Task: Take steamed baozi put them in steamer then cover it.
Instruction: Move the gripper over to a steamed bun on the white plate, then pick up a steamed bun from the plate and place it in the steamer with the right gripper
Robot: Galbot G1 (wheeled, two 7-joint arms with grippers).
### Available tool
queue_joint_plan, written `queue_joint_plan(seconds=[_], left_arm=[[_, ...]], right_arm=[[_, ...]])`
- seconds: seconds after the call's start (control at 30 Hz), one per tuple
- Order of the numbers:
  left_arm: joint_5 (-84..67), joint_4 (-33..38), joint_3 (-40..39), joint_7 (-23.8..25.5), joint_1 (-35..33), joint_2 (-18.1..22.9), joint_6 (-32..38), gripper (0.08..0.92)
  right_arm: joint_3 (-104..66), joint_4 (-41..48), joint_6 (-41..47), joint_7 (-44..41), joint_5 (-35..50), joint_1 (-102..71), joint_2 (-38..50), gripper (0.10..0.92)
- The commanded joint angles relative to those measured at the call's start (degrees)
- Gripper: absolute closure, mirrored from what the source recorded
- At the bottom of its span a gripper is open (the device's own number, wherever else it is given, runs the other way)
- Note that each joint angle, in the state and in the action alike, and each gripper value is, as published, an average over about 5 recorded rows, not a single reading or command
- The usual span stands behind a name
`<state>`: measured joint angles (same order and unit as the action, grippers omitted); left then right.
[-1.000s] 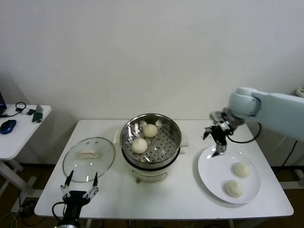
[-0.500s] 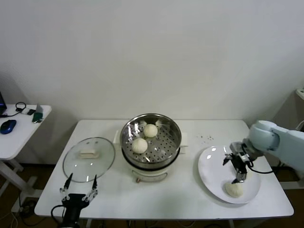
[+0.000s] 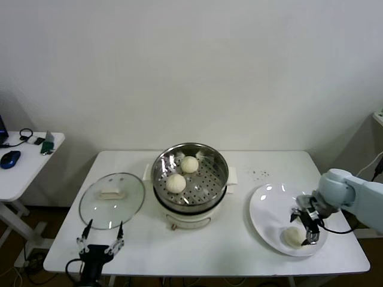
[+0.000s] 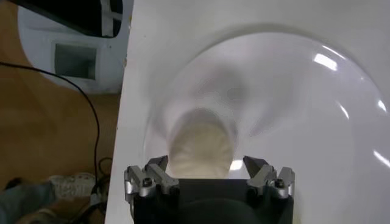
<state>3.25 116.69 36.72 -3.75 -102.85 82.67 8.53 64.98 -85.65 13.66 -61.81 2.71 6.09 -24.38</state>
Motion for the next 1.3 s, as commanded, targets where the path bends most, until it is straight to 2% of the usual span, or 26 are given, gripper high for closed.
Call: queue_joint_plan(seconds=[0.03,0.37,0.7,0.97,1.1,1.3], left_arm=[[0.03,-0.11,0.04,-0.03,-0.04,0.04,0.07,0.177],[-0.03,-0.16,0.17,-0.06,-0.10,0.00,0.10,0.177],[-0.05,-0.20,0.26,-0.11,-0.41,0.15,0.31,0.177],[-0.19,-0.04,0.54,-0.15,-0.61,0.17,0.43,0.177],[-0.26,0.00,0.49,-0.18,-0.75,0.26,0.48,0.177],[-0.19,0.37,0.39,-0.20,-1.02,0.49,0.54,0.177]], right_arm=[[-1.89,1.54,-0.16,0.02,-1.84,-3.58,-0.52,0.203],[-0.19,2.44,-0.22,-0.33,-1.85,-2.75,-2.24,0.204],[-0.11,3.12,-0.48,-0.71,-1.70,-2.23,-2.91,0.275],[0.25,3.51,-1.77,-1.15,-1.61,-0.12,-3.02,0.295],[4.54,3.14,-5.00,-1.29,-1.90,6.68,-4.08,0.298],[15.56,3.68,-16.35,-4.11,-2.92,25.38,-10.08,0.299]])
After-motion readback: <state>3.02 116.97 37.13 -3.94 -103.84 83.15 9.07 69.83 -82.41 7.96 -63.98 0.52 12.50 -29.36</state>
